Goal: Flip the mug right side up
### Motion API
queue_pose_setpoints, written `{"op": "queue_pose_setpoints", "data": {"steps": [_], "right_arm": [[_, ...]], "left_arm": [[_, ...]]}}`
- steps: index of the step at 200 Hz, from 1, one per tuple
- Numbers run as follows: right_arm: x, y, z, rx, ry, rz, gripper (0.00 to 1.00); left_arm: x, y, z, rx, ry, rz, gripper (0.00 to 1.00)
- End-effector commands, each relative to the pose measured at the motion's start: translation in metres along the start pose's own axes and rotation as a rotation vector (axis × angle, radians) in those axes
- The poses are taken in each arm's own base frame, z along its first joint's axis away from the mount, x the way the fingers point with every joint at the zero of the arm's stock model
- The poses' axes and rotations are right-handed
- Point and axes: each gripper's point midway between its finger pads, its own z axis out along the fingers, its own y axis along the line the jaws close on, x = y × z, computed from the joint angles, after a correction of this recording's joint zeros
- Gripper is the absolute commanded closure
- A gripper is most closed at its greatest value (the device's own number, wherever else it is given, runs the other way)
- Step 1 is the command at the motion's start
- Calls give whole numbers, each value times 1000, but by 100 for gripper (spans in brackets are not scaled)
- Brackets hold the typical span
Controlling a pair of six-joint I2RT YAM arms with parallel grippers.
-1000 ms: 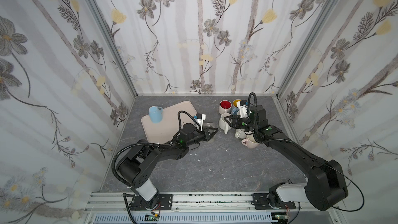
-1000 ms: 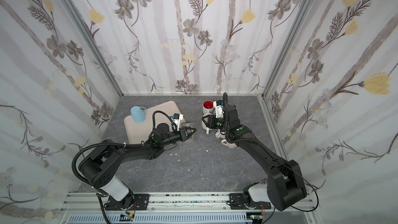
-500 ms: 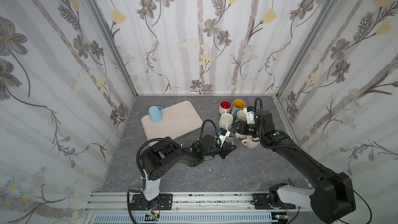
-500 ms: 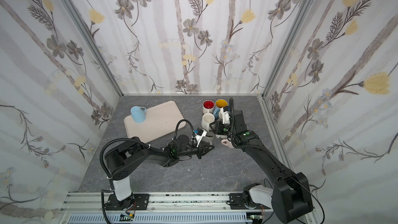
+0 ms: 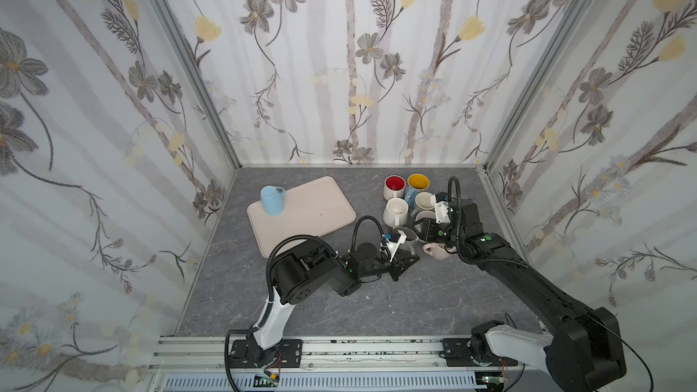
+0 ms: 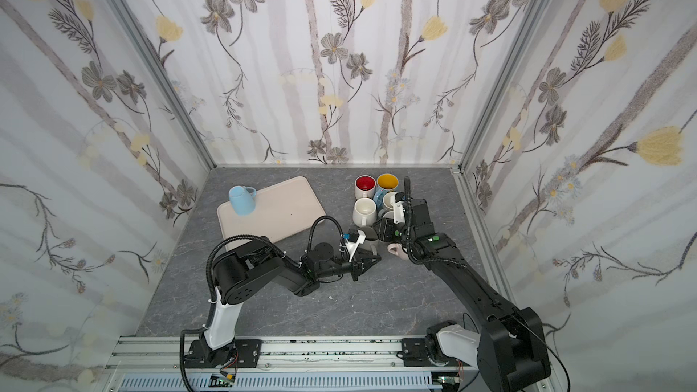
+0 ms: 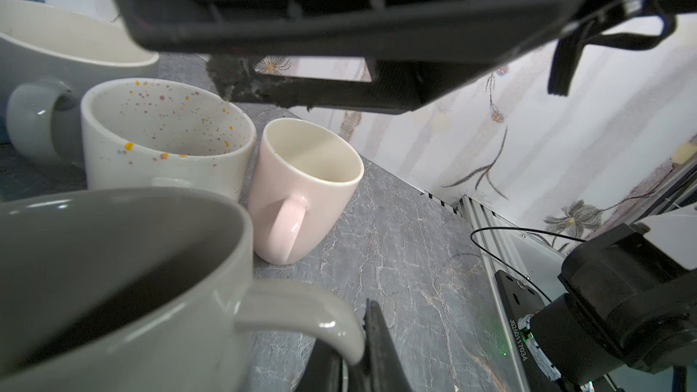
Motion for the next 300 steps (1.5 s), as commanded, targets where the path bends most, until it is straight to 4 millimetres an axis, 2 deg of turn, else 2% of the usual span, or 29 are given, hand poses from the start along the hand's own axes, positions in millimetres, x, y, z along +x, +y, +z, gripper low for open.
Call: {"op": "queue_pose_setpoints", "data": {"steps": [1, 34, 100, 104, 133, 156, 178, 210, 245, 300], "right_arm": [[1, 0, 2, 0, 4, -16, 55], [4, 1, 0, 1, 16, -17, 55], [21, 3, -15, 17, 13, -27, 56], [33, -3, -12, 29, 37, -20, 57], [54, 2, -8, 34, 64, -33, 57], [74, 6, 1, 40, 99, -46, 57], [84, 8, 10, 32, 118, -46, 58], [82, 5, 18, 52, 121, -57, 60], [74, 0, 18, 100, 99, -81, 62], [59, -1, 17, 137, 69, -113, 63]], "left_arm": [[-5, 1, -8, -20, -46, 15, 81], [3, 2, -17, -41, -26, 0, 68], [-8, 0, -38, -90, -53, -20, 59], [-9, -1, -40, -94, -55, -23, 59], [-7, 3, -54, -148, -53, -76, 59], [4, 12, -59, -196, -26, -141, 59], [14, 25, -60, -249, -8, -198, 59], [15, 43, -53, -277, -12, -248, 61], [11, 59, -38, -285, -5, -248, 61], [0, 68, -29, -284, -11, -233, 61]]}}
